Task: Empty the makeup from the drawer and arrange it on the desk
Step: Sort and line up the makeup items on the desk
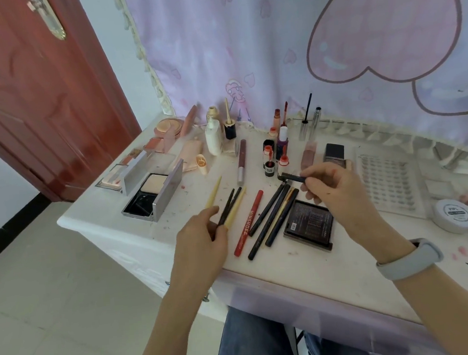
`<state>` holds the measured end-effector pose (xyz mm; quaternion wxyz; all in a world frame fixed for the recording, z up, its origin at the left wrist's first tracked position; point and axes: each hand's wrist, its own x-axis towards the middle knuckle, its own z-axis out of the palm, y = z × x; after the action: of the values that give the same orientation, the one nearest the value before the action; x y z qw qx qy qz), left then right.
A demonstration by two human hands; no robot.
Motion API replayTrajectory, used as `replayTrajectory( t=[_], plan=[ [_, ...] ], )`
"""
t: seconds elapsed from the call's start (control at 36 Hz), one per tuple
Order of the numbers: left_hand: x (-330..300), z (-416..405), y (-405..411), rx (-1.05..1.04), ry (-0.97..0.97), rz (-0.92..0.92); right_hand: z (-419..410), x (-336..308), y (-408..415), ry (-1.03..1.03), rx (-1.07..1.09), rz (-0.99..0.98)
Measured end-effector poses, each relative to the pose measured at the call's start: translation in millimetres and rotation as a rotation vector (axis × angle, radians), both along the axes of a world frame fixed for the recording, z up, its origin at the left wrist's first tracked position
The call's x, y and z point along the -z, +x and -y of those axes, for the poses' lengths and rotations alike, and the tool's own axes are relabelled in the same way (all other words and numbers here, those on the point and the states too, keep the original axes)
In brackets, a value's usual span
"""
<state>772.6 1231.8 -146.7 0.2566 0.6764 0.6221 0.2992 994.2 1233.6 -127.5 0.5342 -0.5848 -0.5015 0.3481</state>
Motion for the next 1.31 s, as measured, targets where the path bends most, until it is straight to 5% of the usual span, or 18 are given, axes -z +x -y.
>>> replayTrajectory(
  t=[0.28,0.92,1.31],
  plan=[
    [12,2,25,-0.053,0.24,-0.377,-1,5,-10,-0.031,-0.025,0.127],
    [28,-14,7,-0.127,0.515,-0.455,-15,30,-66,0.045,-0.19,0.843],
    [30,-11,-7,-0.004,0.564,-0.341,-19,23,-50,0.171,-0.336,0.931]
  ],
)
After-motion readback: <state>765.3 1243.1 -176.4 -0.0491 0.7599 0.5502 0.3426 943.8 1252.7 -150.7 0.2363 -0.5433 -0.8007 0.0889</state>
